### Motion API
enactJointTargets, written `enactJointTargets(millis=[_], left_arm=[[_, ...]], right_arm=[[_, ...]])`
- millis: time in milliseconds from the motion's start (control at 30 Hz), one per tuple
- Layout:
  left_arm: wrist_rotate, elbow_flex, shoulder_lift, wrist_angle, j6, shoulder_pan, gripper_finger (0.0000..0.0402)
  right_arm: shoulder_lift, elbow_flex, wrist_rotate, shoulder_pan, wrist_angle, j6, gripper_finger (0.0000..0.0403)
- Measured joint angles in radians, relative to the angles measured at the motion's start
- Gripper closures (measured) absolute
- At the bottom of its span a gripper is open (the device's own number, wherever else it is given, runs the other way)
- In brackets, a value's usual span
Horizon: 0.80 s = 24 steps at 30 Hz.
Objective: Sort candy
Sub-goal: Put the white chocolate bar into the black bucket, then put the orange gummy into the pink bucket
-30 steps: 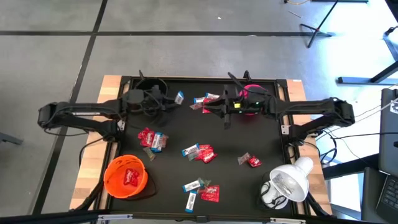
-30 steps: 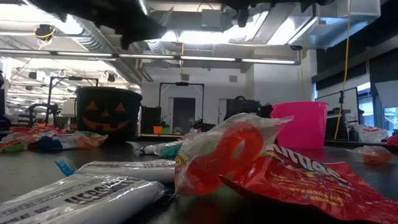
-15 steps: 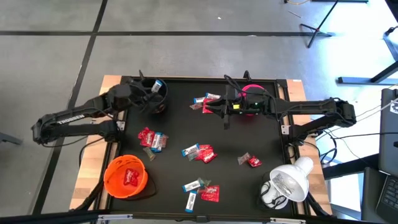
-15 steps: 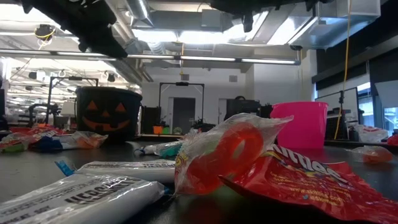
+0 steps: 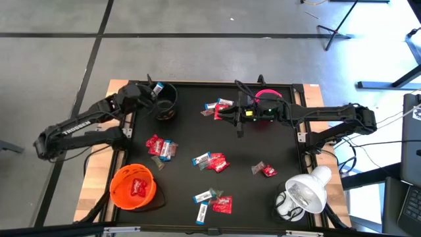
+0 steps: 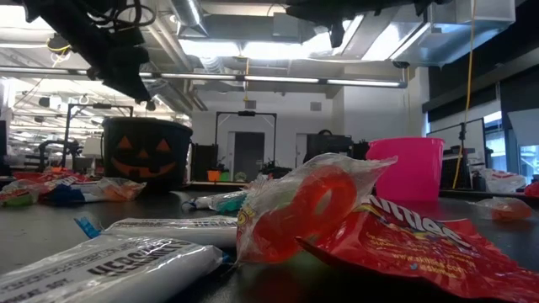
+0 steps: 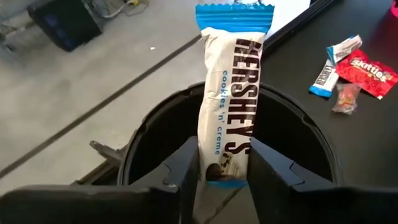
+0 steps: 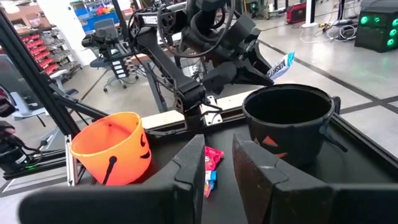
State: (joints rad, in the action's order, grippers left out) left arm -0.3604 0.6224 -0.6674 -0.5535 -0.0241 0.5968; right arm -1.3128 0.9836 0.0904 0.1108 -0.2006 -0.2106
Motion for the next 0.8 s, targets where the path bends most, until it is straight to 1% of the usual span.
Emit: enactJointTargets(millis=[167, 400, 433, 500, 600, 633, 733, 800], left_arm=[[0.067, 0.000, 0.000, 0.000, 0.003, 0.033, 0.0267], [0.096, 0.008, 0.000, -0.015, 0.026, 0.045, 0.0244], [0.113, 0.019, 0.000, -0.024, 0.027, 0.045, 0.0242], [0.187, 0.049, 0.000, -0.025, 0.034, 0.041, 0.0238], [0.353, 0.102, 0.000, -0.032, 0.061, 0.006, 0.0237], [0.383, 0.122, -0.001, -0.050, 0.064, -0.013, 0.0237], [0.397, 0.173, -0.014, -0.153, 0.086, -0.099, 0.0241], [0.402, 0.184, -0.027, -0.221, 0.087, -0.172, 0.0245]], right_arm=[[0.000, 0.000, 0.006, 0.000, -0.001, 0.004, 0.0323], [0.000, 0.000, 0.007, 0.000, -0.001, 0.001, 0.0323], [0.000, 0.000, 0.007, 0.000, -0.001, 0.001, 0.0323], [0.000, 0.000, 0.007, 0.000, 0.000, 0.007, 0.0323], [0.000, 0.000, 0.007, 0.000, 0.001, 0.010, 0.0323], [0.000, 0.000, 0.007, 0.000, 0.001, 0.012, 0.0323], [0.000, 0.000, 0.007, 0.000, 0.001, 0.025, 0.0323], [0.000, 0.000, 0.007, 0.000, 0.001, 0.028, 0.0323]])
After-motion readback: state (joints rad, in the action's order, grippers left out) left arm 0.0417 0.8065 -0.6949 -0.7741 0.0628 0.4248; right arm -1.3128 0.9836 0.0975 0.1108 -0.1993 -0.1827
